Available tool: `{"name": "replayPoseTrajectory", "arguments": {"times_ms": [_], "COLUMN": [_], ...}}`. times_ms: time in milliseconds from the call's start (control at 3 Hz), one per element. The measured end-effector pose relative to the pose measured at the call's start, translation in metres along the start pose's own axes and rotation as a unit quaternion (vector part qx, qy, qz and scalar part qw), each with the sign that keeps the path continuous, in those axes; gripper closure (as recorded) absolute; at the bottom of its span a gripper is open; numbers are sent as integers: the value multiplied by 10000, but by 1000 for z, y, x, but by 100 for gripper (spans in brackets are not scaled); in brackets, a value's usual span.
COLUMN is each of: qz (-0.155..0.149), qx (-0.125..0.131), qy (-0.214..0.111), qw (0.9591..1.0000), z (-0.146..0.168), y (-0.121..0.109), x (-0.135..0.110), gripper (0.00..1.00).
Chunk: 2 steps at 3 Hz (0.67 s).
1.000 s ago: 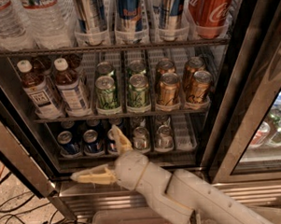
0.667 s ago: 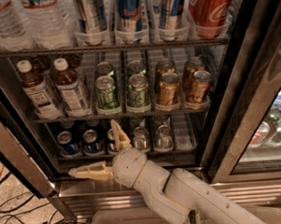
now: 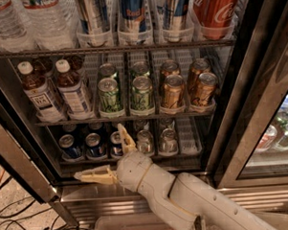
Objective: Pick pepsi can from bottom shelf of fridge
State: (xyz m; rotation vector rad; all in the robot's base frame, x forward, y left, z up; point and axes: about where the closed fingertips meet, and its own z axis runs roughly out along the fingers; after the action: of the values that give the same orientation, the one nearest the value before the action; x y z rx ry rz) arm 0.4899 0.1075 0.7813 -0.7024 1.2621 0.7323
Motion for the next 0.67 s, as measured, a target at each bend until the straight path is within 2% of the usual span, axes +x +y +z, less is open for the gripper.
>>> {"name": "replayPoseTrajectory", "arguments": {"times_ms": [333,667], "qz": [-775,-1222], "qx": [483,921], "qy": [681,1232], "qw": [9935,9805], "z": [-12,-29], "y": [-15,-35], "x": [18,48], "gripper": [0,0]}}
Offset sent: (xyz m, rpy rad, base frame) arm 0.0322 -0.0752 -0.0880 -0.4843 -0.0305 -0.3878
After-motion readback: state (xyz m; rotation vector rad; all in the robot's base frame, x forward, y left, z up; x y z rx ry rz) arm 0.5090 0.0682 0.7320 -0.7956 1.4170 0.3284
